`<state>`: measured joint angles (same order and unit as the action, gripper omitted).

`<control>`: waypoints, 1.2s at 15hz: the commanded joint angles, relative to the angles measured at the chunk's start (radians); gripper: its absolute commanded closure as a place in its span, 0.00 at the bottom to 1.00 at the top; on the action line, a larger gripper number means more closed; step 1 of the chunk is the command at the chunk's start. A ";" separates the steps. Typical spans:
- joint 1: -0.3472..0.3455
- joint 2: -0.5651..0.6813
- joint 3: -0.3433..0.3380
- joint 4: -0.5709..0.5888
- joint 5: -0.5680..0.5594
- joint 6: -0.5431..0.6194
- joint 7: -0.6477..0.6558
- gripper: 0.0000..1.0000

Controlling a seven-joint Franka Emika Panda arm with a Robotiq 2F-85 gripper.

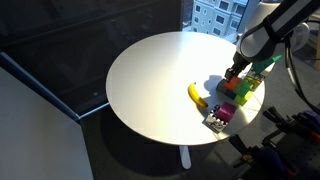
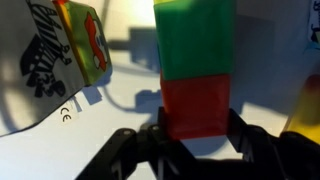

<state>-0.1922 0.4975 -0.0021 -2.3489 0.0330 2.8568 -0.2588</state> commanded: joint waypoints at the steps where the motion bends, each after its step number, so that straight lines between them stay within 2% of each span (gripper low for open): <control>1: 0.006 -0.007 -0.013 -0.003 -0.028 0.005 0.016 0.67; 8: 0.036 -0.039 -0.041 -0.011 -0.056 -0.013 0.033 0.67; 18: 0.037 -0.093 -0.024 -0.012 -0.044 -0.032 0.026 0.67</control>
<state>-0.1570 0.4537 -0.0289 -2.3484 0.0022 2.8560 -0.2555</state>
